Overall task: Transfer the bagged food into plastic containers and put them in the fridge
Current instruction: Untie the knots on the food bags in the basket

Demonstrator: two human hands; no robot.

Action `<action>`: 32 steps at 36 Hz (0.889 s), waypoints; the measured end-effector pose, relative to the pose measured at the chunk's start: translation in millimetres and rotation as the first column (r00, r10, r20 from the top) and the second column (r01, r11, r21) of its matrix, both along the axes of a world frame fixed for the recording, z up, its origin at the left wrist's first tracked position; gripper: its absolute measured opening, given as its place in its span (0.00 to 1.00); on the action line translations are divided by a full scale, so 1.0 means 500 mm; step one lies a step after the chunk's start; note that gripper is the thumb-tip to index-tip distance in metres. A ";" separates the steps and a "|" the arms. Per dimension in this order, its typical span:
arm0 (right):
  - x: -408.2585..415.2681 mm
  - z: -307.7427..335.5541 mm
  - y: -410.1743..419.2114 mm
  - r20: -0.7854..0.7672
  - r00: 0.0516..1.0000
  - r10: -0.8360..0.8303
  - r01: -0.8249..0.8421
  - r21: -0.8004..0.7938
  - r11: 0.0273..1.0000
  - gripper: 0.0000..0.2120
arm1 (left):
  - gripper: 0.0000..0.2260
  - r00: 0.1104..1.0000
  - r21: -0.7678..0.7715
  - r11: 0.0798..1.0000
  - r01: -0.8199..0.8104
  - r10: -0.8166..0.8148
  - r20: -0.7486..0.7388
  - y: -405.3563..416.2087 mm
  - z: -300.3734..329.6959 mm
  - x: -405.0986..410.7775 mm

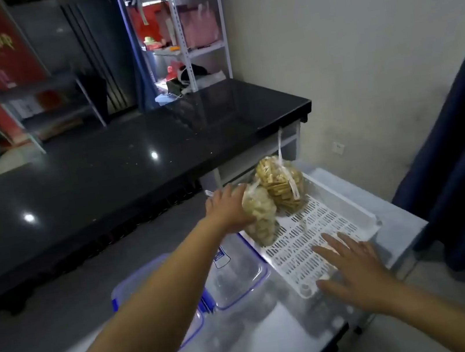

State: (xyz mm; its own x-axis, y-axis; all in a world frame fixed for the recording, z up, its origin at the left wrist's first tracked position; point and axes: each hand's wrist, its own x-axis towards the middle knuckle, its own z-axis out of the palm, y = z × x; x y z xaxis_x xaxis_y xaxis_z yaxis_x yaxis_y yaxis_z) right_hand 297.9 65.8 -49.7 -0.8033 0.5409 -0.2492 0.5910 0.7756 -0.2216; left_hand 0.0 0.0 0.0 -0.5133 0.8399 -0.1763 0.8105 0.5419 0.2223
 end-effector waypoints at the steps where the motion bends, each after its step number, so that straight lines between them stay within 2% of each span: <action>1: 0.006 -0.003 0.004 0.011 1.000 0.005 -0.005 -0.021 1.000 0.35 | 0.42 1.000 -0.004 1.000 0.010 -0.010 -0.019 0.013 0.004 -0.003; 4: 0.026 -0.014 0.022 0.033 0.999 0.006 -0.006 -0.020 1.000 0.32 | 0.41 0.997 -0.014 0.999 0.030 -0.030 -0.070 0.051 0.018 -0.008; 6: 0.037 -0.023 0.030 0.026 1.000 0.005 -0.004 -0.046 0.999 0.32 | 0.42 0.997 -0.093 0.995 0.036 -0.042 -0.067 0.075 0.021 -0.013; 8: 0.048 -0.025 0.043 0.015 1.000 -0.015 0.016 -0.053 0.998 0.32 | 0.45 0.999 -0.213 0.977 0.013 -0.019 -0.026 0.096 0.027 -0.019; 10: 0.055 -0.023 0.059 -0.029 0.997 -0.070 0.067 -0.088 0.994 0.29 | 0.49 0.997 -0.259 0.966 -0.027 0.047 0.069 0.115 0.030 -0.027; 13: 0.061 -0.005 0.086 -0.072 0.989 -0.132 0.120 -0.158 0.980 0.25 | 0.51 0.975 -0.221 0.974 -0.053 0.098 0.200 0.133 0.029 -0.030; 16: 0.064 0.014 0.115 -0.100 0.985 -0.140 0.116 -0.220 0.969 0.24 | 0.51 0.966 -0.222 0.973 -0.071 0.122 0.228 0.138 0.013 -0.034; 22: 0.061 0.039 0.147 -0.187 0.970 -0.153 0.089 -0.312 0.946 0.24 | 0.47 0.981 -0.222 0.971 -0.085 0.120 0.152 0.136 -0.005 -0.026; 24: 0.054 0.043 0.150 -0.232 0.961 -0.153 0.071 -0.330 0.942 0.24 | 0.45 0.978 -0.215 0.974 -0.067 0.106 0.177 0.128 -0.005 -0.007; 29: 0.026 0.042 0.157 -0.262 0.962 -0.077 -0.023 -0.359 0.933 0.31 | 0.45 0.996 -0.232 0.972 -0.036 0.055 0.075 0.099 0.003 0.072; 32: 0.007 0.039 0.156 -0.301 0.951 -0.071 -0.061 -0.405 0.912 0.35 | 0.45 0.990 -0.235 0.972 -0.027 0.058 0.126 0.082 0.008 0.119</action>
State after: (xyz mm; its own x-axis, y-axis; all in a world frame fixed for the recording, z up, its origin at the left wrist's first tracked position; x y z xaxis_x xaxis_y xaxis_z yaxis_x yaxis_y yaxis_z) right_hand 301.3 143.9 -30.0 -0.8723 0.4496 -0.1924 0.4478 0.5764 -0.6835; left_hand 59.6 41.0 4.2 -0.5070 0.7459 -0.4319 0.7576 0.6246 0.1894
